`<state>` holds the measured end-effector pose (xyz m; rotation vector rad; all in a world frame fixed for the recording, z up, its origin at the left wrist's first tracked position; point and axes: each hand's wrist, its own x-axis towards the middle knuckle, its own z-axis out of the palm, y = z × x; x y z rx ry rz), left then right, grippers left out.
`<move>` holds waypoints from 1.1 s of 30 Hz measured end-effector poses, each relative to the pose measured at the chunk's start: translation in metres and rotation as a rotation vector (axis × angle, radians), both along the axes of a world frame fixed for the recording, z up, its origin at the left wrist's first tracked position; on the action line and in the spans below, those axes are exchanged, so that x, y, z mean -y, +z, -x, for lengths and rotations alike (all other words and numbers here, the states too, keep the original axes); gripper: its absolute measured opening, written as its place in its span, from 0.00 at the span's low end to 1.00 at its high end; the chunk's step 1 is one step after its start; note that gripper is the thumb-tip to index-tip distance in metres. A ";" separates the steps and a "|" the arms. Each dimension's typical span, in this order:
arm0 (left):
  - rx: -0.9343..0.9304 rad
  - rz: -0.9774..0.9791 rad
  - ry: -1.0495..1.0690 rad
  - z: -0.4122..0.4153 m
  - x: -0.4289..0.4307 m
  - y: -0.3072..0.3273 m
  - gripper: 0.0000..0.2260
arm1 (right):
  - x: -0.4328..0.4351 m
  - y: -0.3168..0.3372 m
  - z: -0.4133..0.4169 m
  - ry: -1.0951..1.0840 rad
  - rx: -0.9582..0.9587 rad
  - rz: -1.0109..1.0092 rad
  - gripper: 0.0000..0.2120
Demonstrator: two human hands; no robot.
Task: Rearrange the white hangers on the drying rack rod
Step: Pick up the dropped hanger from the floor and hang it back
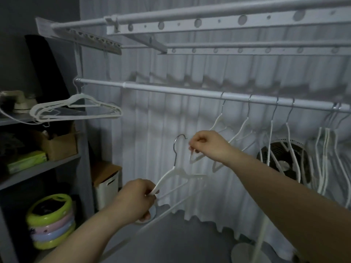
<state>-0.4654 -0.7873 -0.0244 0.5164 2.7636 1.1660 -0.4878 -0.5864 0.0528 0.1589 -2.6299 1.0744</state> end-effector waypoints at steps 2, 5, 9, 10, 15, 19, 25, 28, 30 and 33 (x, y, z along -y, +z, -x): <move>0.003 -0.014 0.005 0.011 -0.011 0.004 0.09 | -0.030 -0.002 0.015 -0.162 -0.102 -0.371 0.07; -0.003 -0.003 0.003 0.027 -0.032 0.012 0.10 | -0.072 -0.005 0.038 -0.276 -0.122 -0.730 0.12; -0.051 0.047 -0.018 0.045 -0.067 0.024 0.10 | -0.115 0.003 0.064 -0.364 -0.258 -0.761 0.18; -0.058 0.046 -0.024 0.048 -0.076 0.027 0.10 | -0.125 0.008 0.069 -0.389 -0.300 -0.767 0.20; -0.127 0.027 -0.029 0.071 -0.123 0.050 0.09 | -0.166 0.039 0.088 -0.486 -0.448 -0.860 0.26; -0.209 0.005 -0.014 0.094 -0.156 0.071 0.08 | -0.189 0.056 0.095 -0.496 -0.500 -0.894 0.25; -0.284 0.007 -0.020 0.119 -0.200 0.095 0.11 | -0.207 0.063 0.099 -0.462 -0.496 -0.881 0.23; -0.292 -0.006 -0.006 0.130 -0.218 0.102 0.08 | -0.211 0.065 0.098 -0.422 -0.495 -0.882 0.22; -0.286 -0.004 -0.012 0.137 -0.230 0.103 0.08 | -0.212 0.065 0.097 -0.407 -0.497 -0.861 0.21; -0.265 0.039 -0.054 0.142 -0.243 0.103 0.09 | -0.213 0.066 0.095 -0.415 -0.506 -0.844 0.20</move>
